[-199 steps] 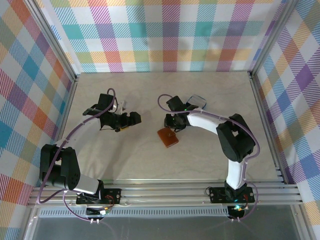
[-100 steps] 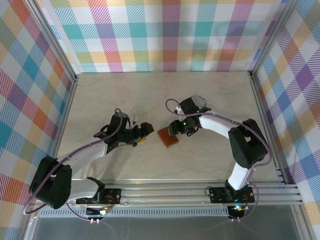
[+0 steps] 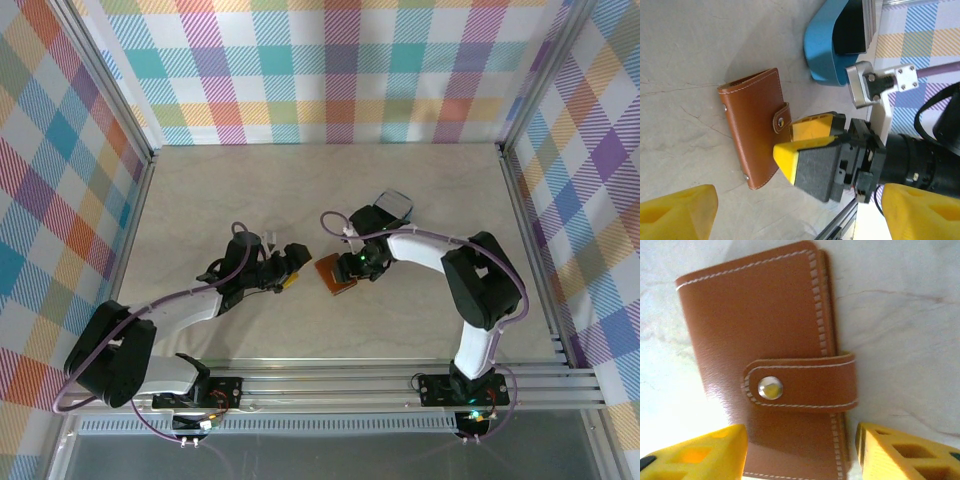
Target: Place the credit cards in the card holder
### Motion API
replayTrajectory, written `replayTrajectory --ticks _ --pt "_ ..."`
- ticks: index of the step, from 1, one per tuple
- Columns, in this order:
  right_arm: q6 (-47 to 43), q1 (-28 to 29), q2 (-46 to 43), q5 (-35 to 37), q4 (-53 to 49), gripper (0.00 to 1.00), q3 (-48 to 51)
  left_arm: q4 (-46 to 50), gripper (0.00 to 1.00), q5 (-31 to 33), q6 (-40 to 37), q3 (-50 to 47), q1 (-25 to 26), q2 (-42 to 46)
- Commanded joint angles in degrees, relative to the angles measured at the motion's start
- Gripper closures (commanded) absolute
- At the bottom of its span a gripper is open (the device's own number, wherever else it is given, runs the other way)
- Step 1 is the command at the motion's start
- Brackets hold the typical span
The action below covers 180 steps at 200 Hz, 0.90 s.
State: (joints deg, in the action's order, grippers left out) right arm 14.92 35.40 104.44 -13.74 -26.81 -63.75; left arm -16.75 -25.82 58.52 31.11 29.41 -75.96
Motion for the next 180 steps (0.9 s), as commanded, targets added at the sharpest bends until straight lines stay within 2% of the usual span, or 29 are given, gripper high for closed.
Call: replayTrajectory --ticks 1,15,46,74,110,132,180 --pt "-1.25 2.59 -1.46 -2.17 0.33 0.42 0.84 -2.23 0.15 -0.18 -0.42 1.32 1.41 -2.09" --pt "1.14 2.83 -3.87 -0.66 1.34 0.44 2.13 -3.65 0.16 0.11 -0.51 1.45 1.92 -3.31" --pt "10.08 2.14 -8.59 8.94 0.17 0.44 2.18 -6.2 0.21 0.51 -0.27 1.84 2.91 -6.04" --pt "16.54 2.13 -11.2 14.1 0.59 0.46 2.68 -5.79 0.31 0.85 -0.48 2.7 3.28 -7.59" --pt "12.7 2.21 -13.41 10.53 7.26 0.47 5.67 -2.76 0.63 0.51 -3.96 5.62 3.86 -10.0" --pt "11.5 2.22 -12.72 9.59 7.35 0.48 4.92 -1.7 0.83 0.72 -5.67 6.98 3.99 -11.66" --pt "12.36 2.47 -8.38 8.19 3.0 0.48 0.43 -2.23 0.98 0.07 -6.49 9.55 4.08 -17.44"
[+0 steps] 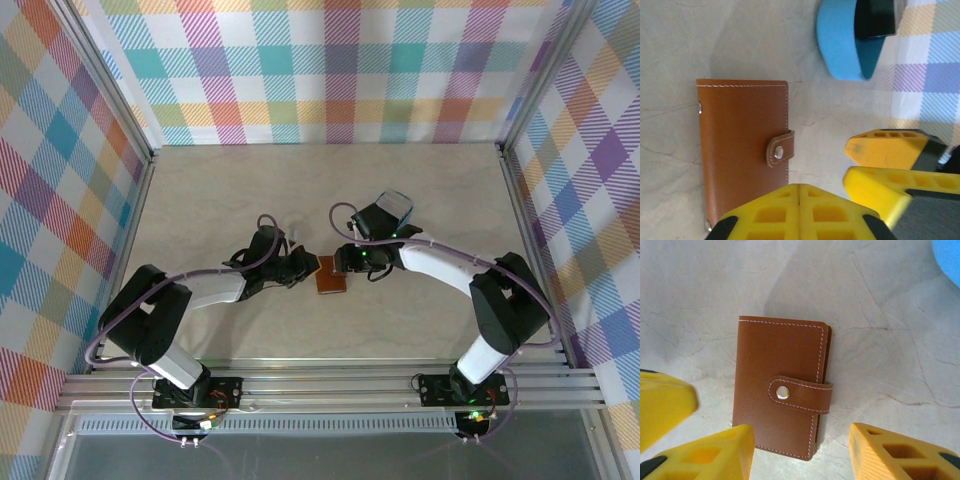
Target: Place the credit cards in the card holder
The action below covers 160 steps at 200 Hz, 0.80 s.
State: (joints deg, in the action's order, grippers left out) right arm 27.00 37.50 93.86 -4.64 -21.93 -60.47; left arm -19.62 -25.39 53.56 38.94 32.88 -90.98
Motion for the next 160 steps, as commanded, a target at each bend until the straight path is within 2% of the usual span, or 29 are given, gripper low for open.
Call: replayTrajectory --ticks 1,18,49,92,160 --pt "0.3 0.42 2.29 -0.77 -2.01 0.48 -2.92 0.63 0.99 -0.37 -1.53 1.75 0.6 -2.48" --pt "0.23 1.05 3.88 1.11 -5.34 0.54 -5.06 0.88 1.0 0.07 -1.62 2.12 0.69 -4.02" --pt "-0.52 3.18 7.44 3.13 -8.83 0.56 -8.71 3.43 1.0 2.3 -1.89 2.67 0.87 -6.61" --pt "1.12 5.55 11.04 6.63 -11.76 0.62 -12.82 2.04 1.0 3.3 -1.63 1.3 0.87 -9.51" --pt "2.43 7.06 17.72 10.36 -15.94 0.65 -19.08 -0.66 1.0 3.15 -1.05 -0.75 0.9 -10.88"
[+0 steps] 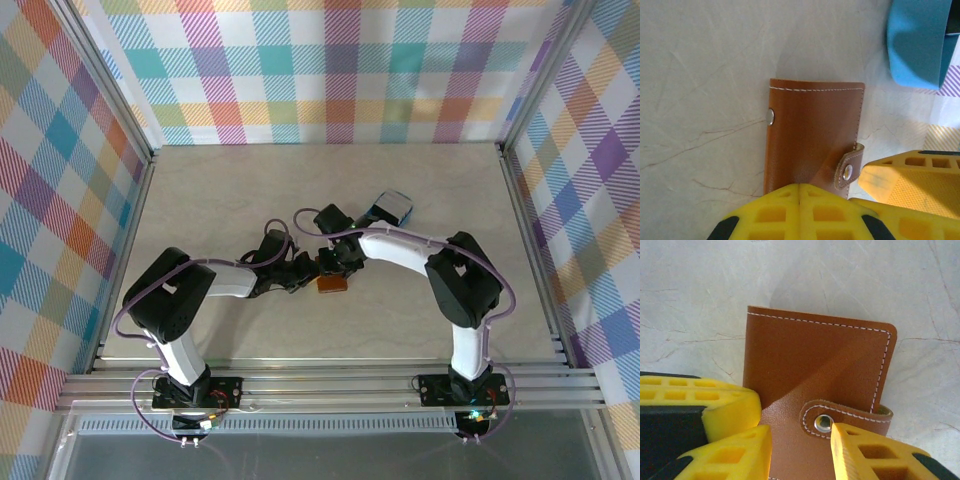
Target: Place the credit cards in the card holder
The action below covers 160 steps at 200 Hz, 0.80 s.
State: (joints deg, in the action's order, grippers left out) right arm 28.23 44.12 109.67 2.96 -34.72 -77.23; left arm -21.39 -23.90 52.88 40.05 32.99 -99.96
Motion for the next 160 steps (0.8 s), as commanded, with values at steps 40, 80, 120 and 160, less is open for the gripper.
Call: replayTrajectory --ticks 40,80,120,160 --pt "0.44 0.62 4.87 4.54 -4.21 0.66 -4.18 -0.22 1.0 1.58 0.02 -2.69 0.75 -2.38" --pt "0.64 0.97 7.69 4.07 -4.4 0.65 -4.73 -2.64 1.0 0.69 0.82 -3.36 0.76 -3.18" --pt "1.24 1.06 7.26 4.07 -3.96 0.77 -3.49 -3.0 1.0 0.71 0.91 -4.01 0.76 -3.35" --pt "0.53 1.06 5.35 1.88 -3.16 0.93 -3.28 -3.31 1.0 0.96 1.25 -4.02 0.76 -3.71"
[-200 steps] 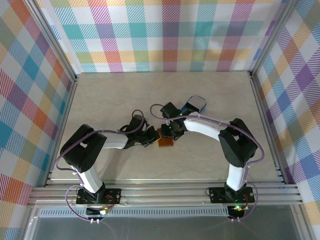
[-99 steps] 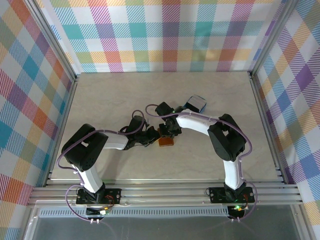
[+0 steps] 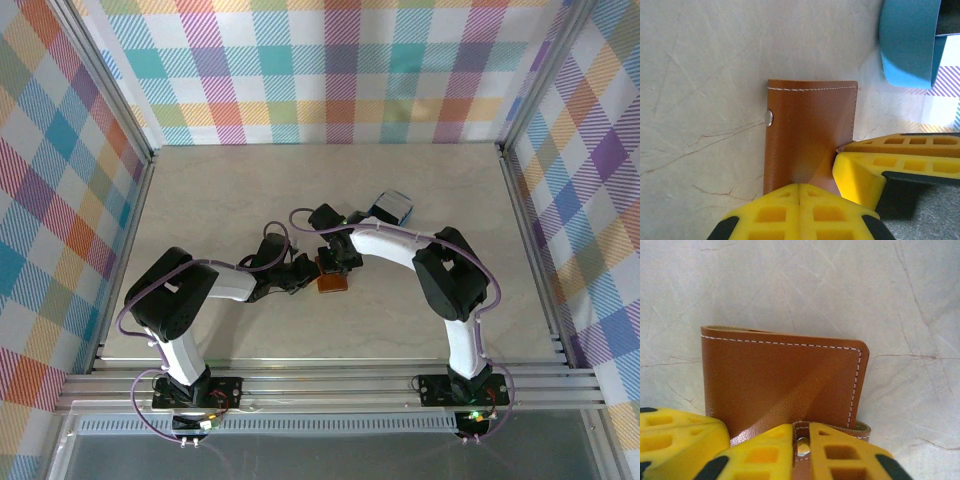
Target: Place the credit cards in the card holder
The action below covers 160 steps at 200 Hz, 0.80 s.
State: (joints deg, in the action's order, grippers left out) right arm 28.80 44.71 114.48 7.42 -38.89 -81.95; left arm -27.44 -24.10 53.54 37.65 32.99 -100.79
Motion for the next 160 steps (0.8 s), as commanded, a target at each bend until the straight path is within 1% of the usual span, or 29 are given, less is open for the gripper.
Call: replayTrajectory --ticks 1,15,37,60,87,114,147,160 --pt "-0.01 0.47 0.47 -2.63 1.02 0.94 1.44 2.74 1.0 1.16 0.6 -1.57 0.76 -2.94" --pt "-0.06 0.42 -0.4 -2.84 1.16 1.0 1.82 2.98 1.0 1.48 0.7 -1.53 0.76 -2.92" --pt "-0.39 -0.37 -2.73 -4.2 2.11 1.0 3.59 4.72 1.0 2.48 0.45 -1.46 0.58 -2.69" --pt "-0.29 -3.11 -6.82 -8.01 5.11 1.0 7.93 5.39 1.0 2.91 0.08 -1.46 0.49 -2.81" --pt "-1.52 -6.23 -10.33 -9.84 6.44 1.0 12.14 6.01 1.0 2.39 -0.19 -0.72 0.49 -3.58" --pt "-3.15 -8.35 -11.28 -10.16 6.66 1.0 14.79 7.72 1.0 2.69 -1.12 0.38 0.49 -3.19" --pt "-3.84 -9.38 -11.73 -11.66 8.43 1.0 17.38 11.48 1.0 3.56 -3.51 1.87 0.49 -1.01" --pt "-3.92 -9.42 -11.94 -11.81 8.82 1.0 18.02 12.62 0.98 3.72 -4.58 2.25 0.49 0.23"
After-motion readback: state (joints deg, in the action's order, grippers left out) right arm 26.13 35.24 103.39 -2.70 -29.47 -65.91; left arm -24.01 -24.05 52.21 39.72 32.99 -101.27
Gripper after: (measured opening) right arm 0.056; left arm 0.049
